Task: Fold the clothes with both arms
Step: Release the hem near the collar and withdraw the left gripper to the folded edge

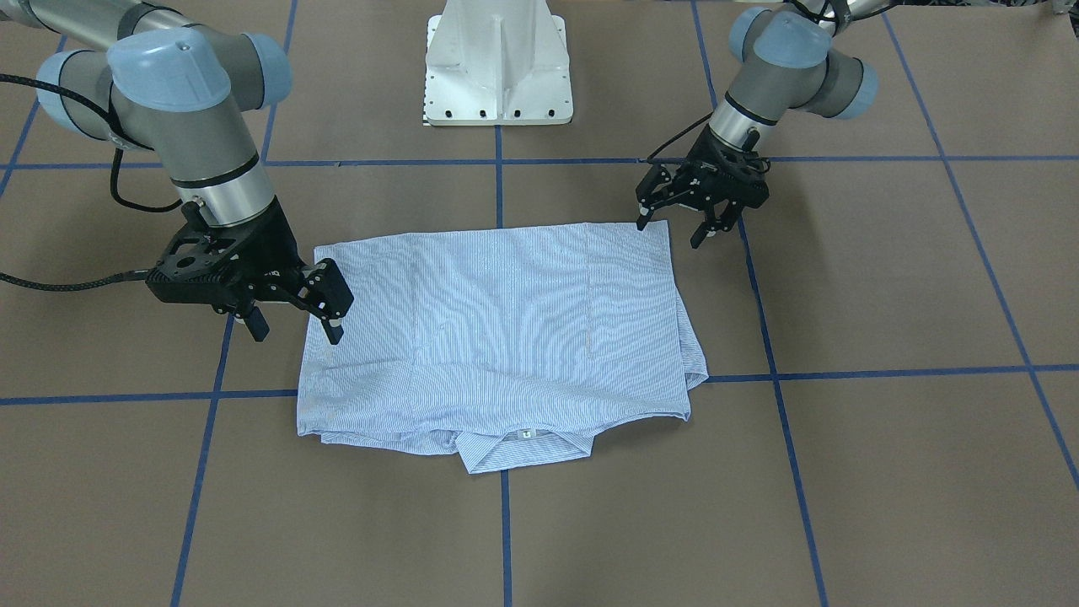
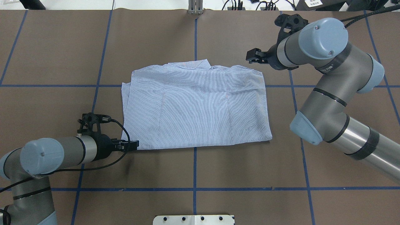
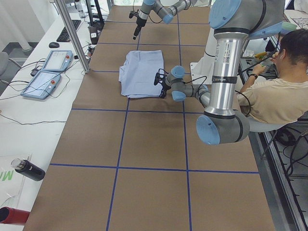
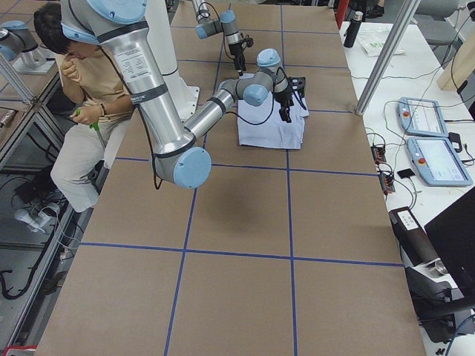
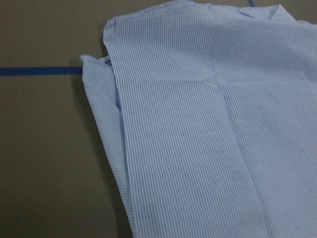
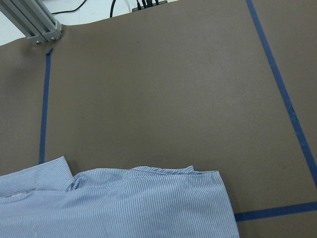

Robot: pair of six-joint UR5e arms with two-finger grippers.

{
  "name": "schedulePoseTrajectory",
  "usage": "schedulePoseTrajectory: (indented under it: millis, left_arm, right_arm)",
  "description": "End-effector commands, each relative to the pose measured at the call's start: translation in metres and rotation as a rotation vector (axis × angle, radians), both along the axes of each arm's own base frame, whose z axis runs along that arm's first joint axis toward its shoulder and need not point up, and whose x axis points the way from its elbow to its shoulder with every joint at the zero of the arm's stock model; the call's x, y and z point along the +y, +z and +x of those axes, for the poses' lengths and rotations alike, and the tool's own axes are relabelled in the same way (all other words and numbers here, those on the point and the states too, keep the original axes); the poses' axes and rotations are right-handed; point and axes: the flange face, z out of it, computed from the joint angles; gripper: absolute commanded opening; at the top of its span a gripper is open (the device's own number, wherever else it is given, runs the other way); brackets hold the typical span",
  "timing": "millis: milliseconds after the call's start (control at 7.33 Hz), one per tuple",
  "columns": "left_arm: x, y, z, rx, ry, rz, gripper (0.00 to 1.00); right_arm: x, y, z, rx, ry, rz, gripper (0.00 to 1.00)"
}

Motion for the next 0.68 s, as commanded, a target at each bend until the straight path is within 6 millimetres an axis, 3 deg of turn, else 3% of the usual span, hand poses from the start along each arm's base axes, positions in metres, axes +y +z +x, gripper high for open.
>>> schedulePoseTrajectory:
  millis: [0, 136, 545]
  left_arm:
    - [0.0096, 0.0031, 0.0076, -0.003, -0.002, -0.008, 0.78]
    - [0.009, 0.0038, 0.0075, -0.004, -0.003, -0.01, 0.65]
    - [0.01, 0.0128, 0.005, -0.02, 0.0, -0.014, 0.63]
  right_arm:
    - [0.0002, 0.0001, 0.0003, 0.0, 0.0, 0.0, 1.0]
    - [0.0005, -0.0005, 0.0006, -0.004, 0.005, -0.004, 1.0]
    - [0.0017, -0.0002, -0.0004, -0.006, 0.011, -0.009, 1.0]
